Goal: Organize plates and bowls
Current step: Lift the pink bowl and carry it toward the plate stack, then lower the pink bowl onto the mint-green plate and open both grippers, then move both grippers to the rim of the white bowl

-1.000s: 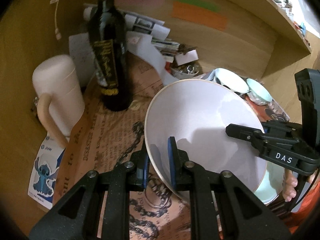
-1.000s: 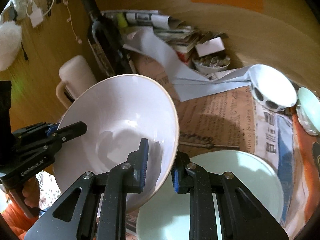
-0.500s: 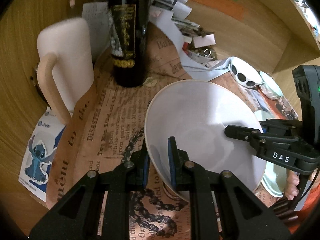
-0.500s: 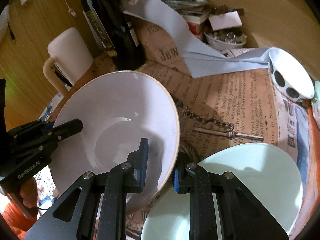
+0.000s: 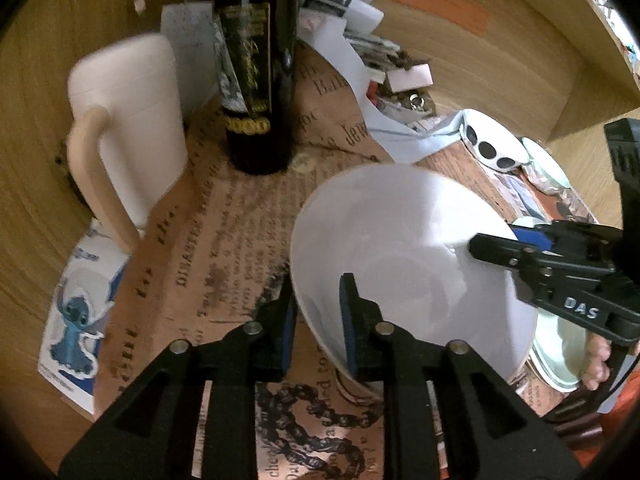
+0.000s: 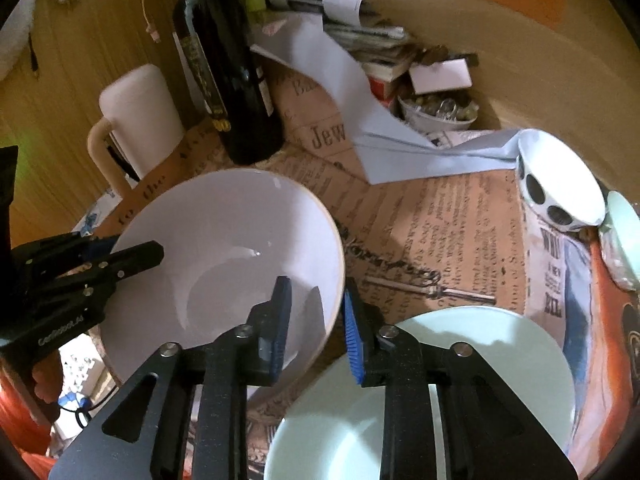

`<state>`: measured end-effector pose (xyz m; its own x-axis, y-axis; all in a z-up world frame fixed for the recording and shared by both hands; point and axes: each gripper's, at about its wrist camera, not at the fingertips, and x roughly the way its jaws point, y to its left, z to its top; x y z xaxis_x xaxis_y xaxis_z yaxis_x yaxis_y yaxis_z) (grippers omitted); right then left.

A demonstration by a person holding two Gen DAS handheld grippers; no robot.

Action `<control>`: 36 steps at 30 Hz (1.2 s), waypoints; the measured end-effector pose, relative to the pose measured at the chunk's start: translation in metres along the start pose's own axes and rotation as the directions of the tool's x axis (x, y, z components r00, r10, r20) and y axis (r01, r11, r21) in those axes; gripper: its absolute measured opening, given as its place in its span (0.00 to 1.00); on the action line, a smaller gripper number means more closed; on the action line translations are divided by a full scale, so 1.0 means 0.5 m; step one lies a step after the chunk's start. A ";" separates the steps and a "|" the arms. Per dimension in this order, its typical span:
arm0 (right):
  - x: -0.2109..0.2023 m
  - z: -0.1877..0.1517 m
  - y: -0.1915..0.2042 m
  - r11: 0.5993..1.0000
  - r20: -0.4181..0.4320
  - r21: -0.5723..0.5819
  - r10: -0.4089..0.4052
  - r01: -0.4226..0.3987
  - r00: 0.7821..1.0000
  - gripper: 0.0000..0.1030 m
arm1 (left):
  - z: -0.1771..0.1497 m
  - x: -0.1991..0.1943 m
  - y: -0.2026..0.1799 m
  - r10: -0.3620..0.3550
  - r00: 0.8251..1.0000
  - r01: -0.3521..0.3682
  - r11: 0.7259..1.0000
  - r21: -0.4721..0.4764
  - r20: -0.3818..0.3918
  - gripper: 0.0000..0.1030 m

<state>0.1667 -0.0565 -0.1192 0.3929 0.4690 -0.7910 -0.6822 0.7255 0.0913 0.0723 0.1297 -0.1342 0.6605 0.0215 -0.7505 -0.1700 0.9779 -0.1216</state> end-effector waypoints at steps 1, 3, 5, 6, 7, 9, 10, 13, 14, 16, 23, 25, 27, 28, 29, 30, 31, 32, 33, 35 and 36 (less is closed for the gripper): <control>-0.007 0.000 -0.002 1.000 0.011 -0.003 -0.002 0.002 1.000 0.23 | 0.000 -0.008 -0.001 0.019 1.000 -0.020 1.000 0.008 0.015 0.26; -0.024 -0.002 -0.005 1.000 0.034 -0.008 -0.013 0.013 0.999 0.25 | 0.001 -0.020 -0.003 0.041 0.999 -0.042 0.999 0.019 0.035 0.27; -0.043 -0.004 -0.011 1.000 0.064 -0.009 -0.021 0.021 0.998 0.35 | 0.003 -0.036 -0.004 0.047 0.997 -0.048 0.999 0.024 0.053 0.31; -0.054 -0.005 -0.015 1.000 0.084 -0.006 -0.028 0.028 0.996 0.37 | 0.004 -0.042 -0.006 0.050 0.997 -0.051 0.998 0.026 0.062 0.36; -0.063 -0.006 -0.018 0.999 0.099 -0.003 -0.035 0.036 0.994 0.41 | 0.006 -0.048 -0.008 0.053 0.996 -0.055 0.998 0.028 0.074 0.38; -0.083 -0.006 -0.029 0.999 0.127 0.006 -0.051 0.051 0.991 0.42 | 0.010 -0.066 -0.020 0.072 0.991 -0.077 0.996 0.042 0.117 0.38; -0.094 -0.006 -0.037 0.998 0.140 0.015 -0.057 0.056 0.989 0.42 | 0.013 -0.077 -0.030 0.079 0.987 -0.088 0.994 0.059 0.139 0.38; -0.120 -0.006 -0.059 0.997 0.169 0.038 -0.074 0.069 0.983 0.43 | 0.027 -0.097 -0.054 0.044 0.985 -0.059 0.994 0.088 0.165 0.39; -0.130 -0.006 -0.067 0.996 0.180 0.046 -0.084 0.077 0.980 0.43 | 0.033 -0.102 -0.060 0.033 0.984 -0.050 0.995 0.092 0.173 0.39; -0.151 -0.009 -0.085 0.993 0.204 0.064 -0.111 0.099 0.973 0.49 | 0.047 -0.113 -0.079 0.012 0.981 -0.033 0.994 0.106 0.193 0.39; -0.214 -0.011 -0.165 0.972 0.273 0.142 -0.218 0.185 0.937 0.58 | 0.097 -0.117 -0.144 -0.058 0.976 0.027 0.989 0.146 0.208 0.39; -0.225 -0.011 -0.192 0.966 0.278 0.168 -0.239 0.198 0.930 0.59 | 0.112 -0.112 -0.168 -0.072 0.975 0.038 0.986 0.164 0.208 0.39; -0.233 -0.012 -0.220 0.959 0.280 0.189 -0.259 0.211 0.924 0.59 | 0.124 -0.108 -0.191 -0.083 0.975 0.044 0.982 0.186 0.205 0.39; -0.235 -0.012 -0.236 0.955 0.279 0.198 -0.271 0.221 0.921 0.59 | 0.132 -0.101 -0.207 -0.086 0.975 0.044 0.979 0.198 0.205 0.39; -0.234 -0.013 -0.245 0.952 0.279 0.204 -0.279 0.227 0.919 0.60 | 0.137 -0.096 -0.217 -0.087 0.975 0.044 0.978 0.204 0.204 0.40; -0.234 -0.011 -0.264 0.947 0.277 0.215 -0.293 0.238 0.915 0.60 | 0.143 -0.090 -0.229 -0.090 0.975 0.047 0.976 0.211 0.202 0.44; -0.233 -0.011 -0.274 0.945 0.275 0.219 -0.298 0.242 0.914 0.63 | 0.150 -0.083 -0.241 -0.096 0.975 0.051 0.975 0.217 0.198 0.47; -0.231 -0.009 -0.291 0.942 0.273 0.228 -0.303 0.245 0.913 0.65 | 0.158 -0.074 -0.254 -0.100 0.976 0.056 0.973 0.223 0.193 0.48; -0.231 -0.009 -0.301 0.941 0.273 0.234 -0.306 0.246 0.912 0.65 | 0.166 -0.067 -0.266 -0.100 0.977 0.056 0.972 0.227 0.189 0.52; -0.227 -0.003 -0.324 0.937 0.272 0.245 -0.313 0.249 0.910 0.66 | 0.182 -0.051 -0.291 -0.092 0.978 0.046 0.971 0.236 0.188 0.61; -0.225 0.002 -0.338 0.935 0.273 0.252 -0.315 0.249 0.909 0.66 | 0.191 -0.044 -0.304 -0.089 0.978 0.043 0.970 0.238 0.189 0.64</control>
<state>0.2382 -0.2313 -0.0450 0.7404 0.3349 -0.5828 -0.3847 0.9221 0.0412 0.1535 0.0006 -0.0374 0.7993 -0.0271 -0.6003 0.0376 0.9993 0.0049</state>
